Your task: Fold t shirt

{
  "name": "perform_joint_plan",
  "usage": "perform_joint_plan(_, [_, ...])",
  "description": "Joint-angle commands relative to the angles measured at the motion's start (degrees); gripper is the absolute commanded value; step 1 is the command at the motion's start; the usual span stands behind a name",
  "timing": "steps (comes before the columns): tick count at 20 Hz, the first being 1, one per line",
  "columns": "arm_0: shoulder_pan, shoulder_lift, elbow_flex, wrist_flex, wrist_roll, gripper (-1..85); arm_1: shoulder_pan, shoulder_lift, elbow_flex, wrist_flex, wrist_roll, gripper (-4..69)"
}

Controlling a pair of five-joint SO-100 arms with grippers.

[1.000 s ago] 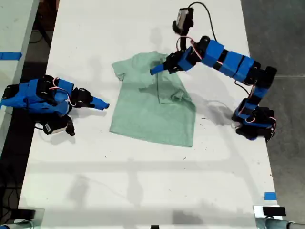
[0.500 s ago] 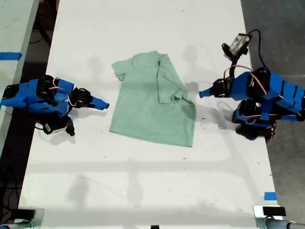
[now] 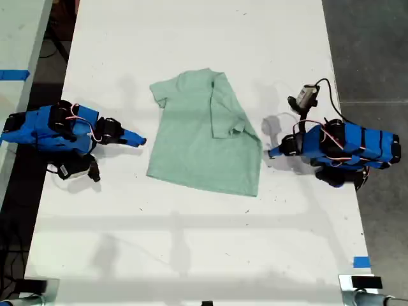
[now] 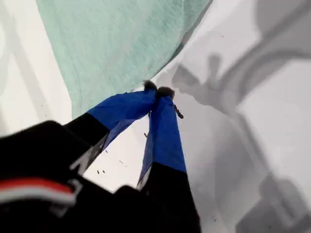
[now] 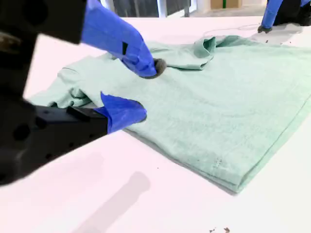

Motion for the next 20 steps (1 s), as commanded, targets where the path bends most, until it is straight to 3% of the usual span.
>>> perform_joint_plan(1, [0.2, 0.4, 0.4, 0.1, -0.8, 10.6, 0.6, 0.6, 2.5, 0.8, 3.1, 0.6])
perform_joint_plan(20, [0.2, 0.4, 0.4, 0.1, -0.8, 10.6, 0.2, 0.6, 2.7, 0.7, 3.5, 0.6])
